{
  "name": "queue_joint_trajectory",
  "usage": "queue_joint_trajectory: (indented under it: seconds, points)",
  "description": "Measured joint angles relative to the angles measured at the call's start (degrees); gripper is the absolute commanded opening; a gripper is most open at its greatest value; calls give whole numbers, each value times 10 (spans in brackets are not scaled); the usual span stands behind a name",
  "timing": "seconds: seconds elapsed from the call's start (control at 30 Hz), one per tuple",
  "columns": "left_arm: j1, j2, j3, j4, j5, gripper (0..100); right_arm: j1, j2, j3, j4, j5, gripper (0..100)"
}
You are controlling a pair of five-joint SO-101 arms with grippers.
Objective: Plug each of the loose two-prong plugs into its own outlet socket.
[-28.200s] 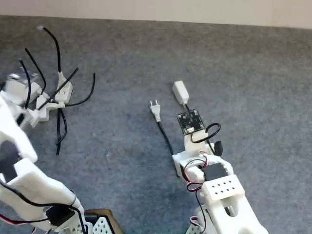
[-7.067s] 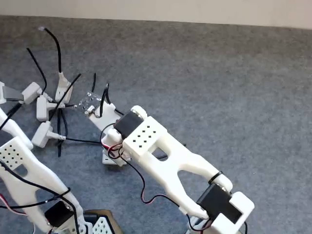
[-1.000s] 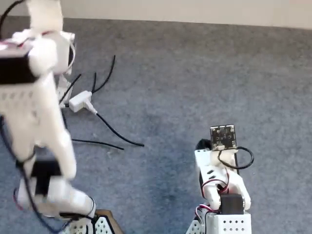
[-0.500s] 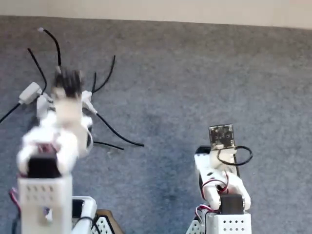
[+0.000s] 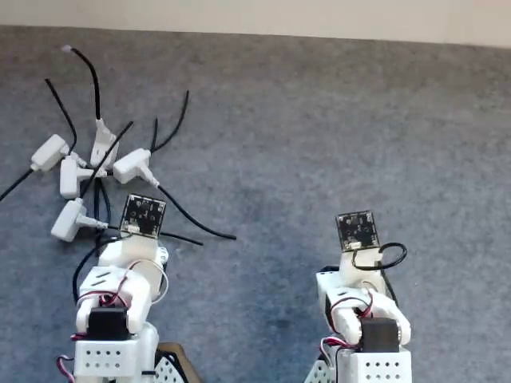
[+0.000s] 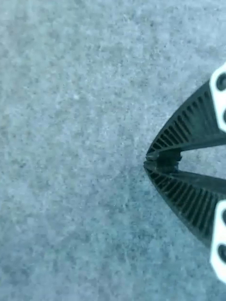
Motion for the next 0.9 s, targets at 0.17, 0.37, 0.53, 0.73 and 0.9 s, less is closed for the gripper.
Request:
queue_joint_trajectory:
  seconds: [0.17,0.37,0.53,0.73,0.9]
  points:
    - [-11,0,3,3,0,44,0,0,0,0,0,5]
    - [-43,1,3,94,0,44,0,0,0,0,0,5]
    - [-47,0,3,173,0,44,0,0,0,0,0,5]
    - [-47,0,3,177,-1,44,0,0,0,0,0,5]
    - [-47,0,3,178,-1,44,0,0,0,0,0,5]
